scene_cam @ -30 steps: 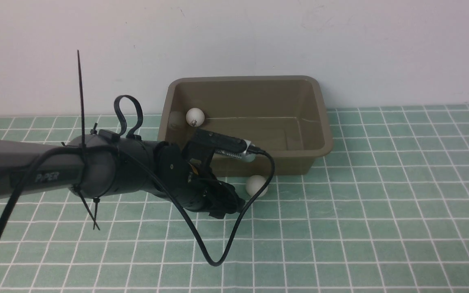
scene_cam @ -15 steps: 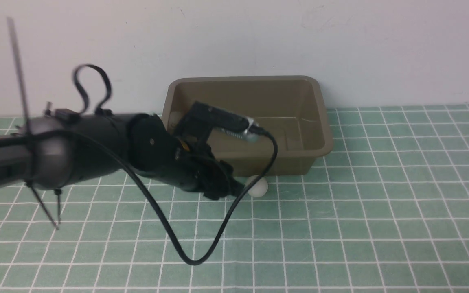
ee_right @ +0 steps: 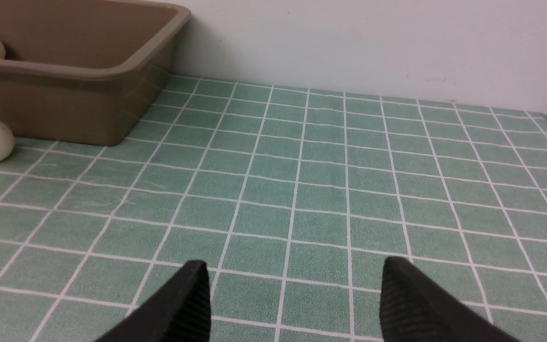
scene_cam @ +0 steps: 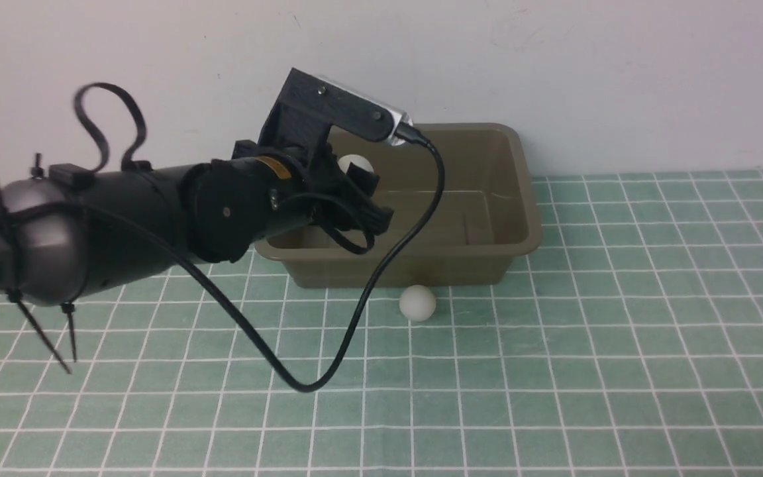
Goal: Put the table tennis balls in the box on the green coffee tablecloth.
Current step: 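Drop the ball into the bin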
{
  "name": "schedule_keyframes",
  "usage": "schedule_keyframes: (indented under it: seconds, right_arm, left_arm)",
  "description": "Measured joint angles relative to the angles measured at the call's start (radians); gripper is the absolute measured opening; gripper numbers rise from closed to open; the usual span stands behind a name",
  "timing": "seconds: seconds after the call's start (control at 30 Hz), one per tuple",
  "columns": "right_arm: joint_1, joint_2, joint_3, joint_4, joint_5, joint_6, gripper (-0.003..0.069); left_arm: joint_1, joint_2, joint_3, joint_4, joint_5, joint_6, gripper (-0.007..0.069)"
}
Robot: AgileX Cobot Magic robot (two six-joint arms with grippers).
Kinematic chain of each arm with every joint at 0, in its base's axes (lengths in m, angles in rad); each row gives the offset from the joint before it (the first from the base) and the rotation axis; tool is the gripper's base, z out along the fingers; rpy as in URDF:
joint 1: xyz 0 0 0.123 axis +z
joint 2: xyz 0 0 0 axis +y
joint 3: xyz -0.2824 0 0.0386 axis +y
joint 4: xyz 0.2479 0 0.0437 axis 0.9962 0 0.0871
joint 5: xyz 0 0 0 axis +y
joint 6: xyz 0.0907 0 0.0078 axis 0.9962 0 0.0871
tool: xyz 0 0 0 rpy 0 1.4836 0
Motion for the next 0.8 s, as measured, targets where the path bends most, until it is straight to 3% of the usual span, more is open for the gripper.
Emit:
schedule_keyframes:
  seconds: [0.23,0.47,0.57,0.8]
  right_arm:
    - [0.0,0.0,0.0,0.0,0.0,0.0,0.0441]
    - [0.0,0.0,0.0,0.0,0.0,0.0,0.0441]
    - [0.0,0.0,0.0,0.0,0.0,0.0,0.0441]
    - [0.0,0.0,0.0,0.0,0.0,0.0,0.0441]
  left_arm:
    - [0.018,0.075,-0.107,-0.021,0.102,0.003,0.0339]
    - [0.029,0.076,-0.121,-0.018,0.112,0.01,0.0503]
    - [0.031,0.076,-0.121,-0.017,0.132,0.01,0.0538]
    - [0.033,-0.013,-0.121,-0.006,0.376,0.011,0.0542]
